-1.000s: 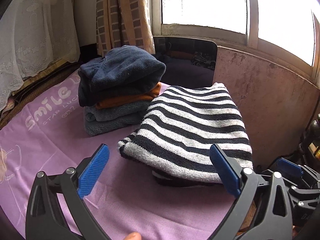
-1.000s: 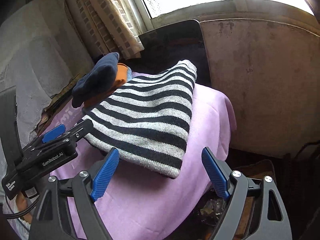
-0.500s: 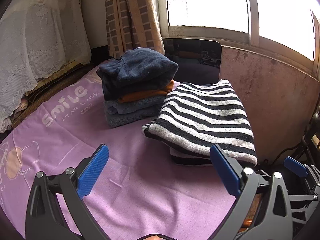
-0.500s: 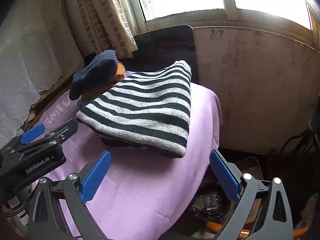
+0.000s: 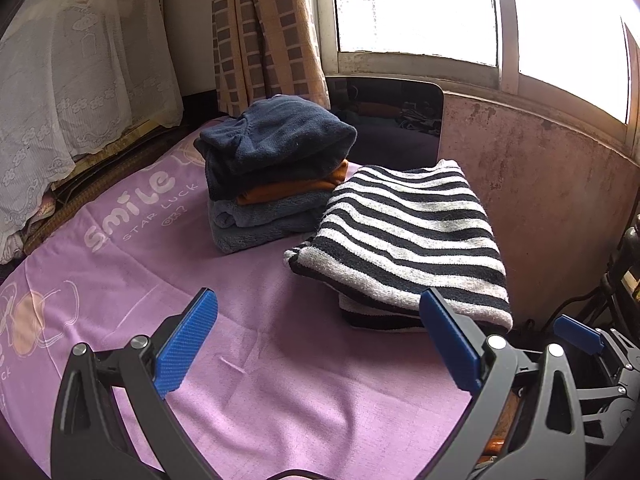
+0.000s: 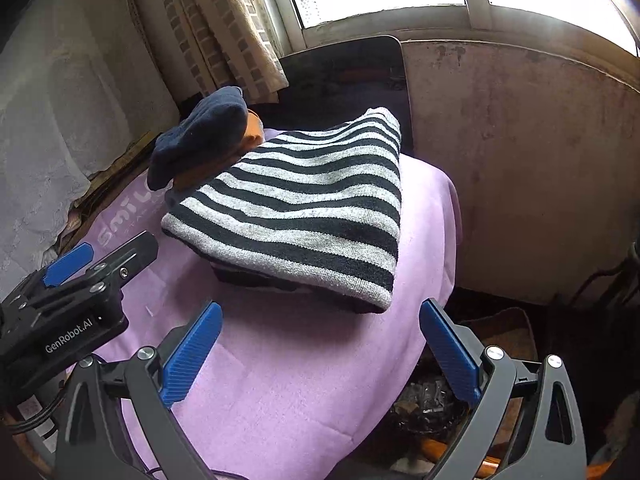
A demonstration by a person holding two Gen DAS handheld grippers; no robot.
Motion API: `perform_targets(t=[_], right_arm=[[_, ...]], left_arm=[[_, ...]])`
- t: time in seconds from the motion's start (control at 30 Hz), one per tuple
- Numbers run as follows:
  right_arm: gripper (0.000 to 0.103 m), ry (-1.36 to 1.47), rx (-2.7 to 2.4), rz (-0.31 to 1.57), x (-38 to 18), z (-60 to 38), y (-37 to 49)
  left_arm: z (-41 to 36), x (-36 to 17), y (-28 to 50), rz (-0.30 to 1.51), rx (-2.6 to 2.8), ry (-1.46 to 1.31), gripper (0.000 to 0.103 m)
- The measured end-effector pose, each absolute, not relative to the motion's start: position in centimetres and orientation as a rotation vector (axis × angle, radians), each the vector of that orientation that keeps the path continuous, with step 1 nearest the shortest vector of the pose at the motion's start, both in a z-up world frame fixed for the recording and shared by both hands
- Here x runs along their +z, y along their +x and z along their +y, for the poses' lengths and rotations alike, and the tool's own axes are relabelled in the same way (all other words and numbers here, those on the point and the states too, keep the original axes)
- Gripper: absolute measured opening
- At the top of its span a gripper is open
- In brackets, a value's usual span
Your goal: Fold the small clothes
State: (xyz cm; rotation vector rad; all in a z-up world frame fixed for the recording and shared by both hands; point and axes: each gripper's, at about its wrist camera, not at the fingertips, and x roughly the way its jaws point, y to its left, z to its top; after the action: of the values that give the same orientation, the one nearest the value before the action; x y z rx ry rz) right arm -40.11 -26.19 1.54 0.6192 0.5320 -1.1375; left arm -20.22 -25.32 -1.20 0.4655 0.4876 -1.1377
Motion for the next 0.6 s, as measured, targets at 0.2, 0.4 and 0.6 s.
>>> perform_targets(t=[0.2,0.4,0.6], right_arm=[[0.099,0.643,-1.131,0.536,1.3,-26.4,-40.1],[0.099,0.646,-1.128,0.537,1.3,-26.1,-40.1],[0.099,0.654,-1.131,0.530,1.4,-26.2,-40.2]], left_arm=[[-25.2,-1.1,-20.4,0.481,-1.144,0.468,0.098],[-25.0,-1.0,-21.0,0.453,-1.168,0.465,0.098],[-24.9,-0.7,-21.7,0.431,-1.195,0.472,0.098]])
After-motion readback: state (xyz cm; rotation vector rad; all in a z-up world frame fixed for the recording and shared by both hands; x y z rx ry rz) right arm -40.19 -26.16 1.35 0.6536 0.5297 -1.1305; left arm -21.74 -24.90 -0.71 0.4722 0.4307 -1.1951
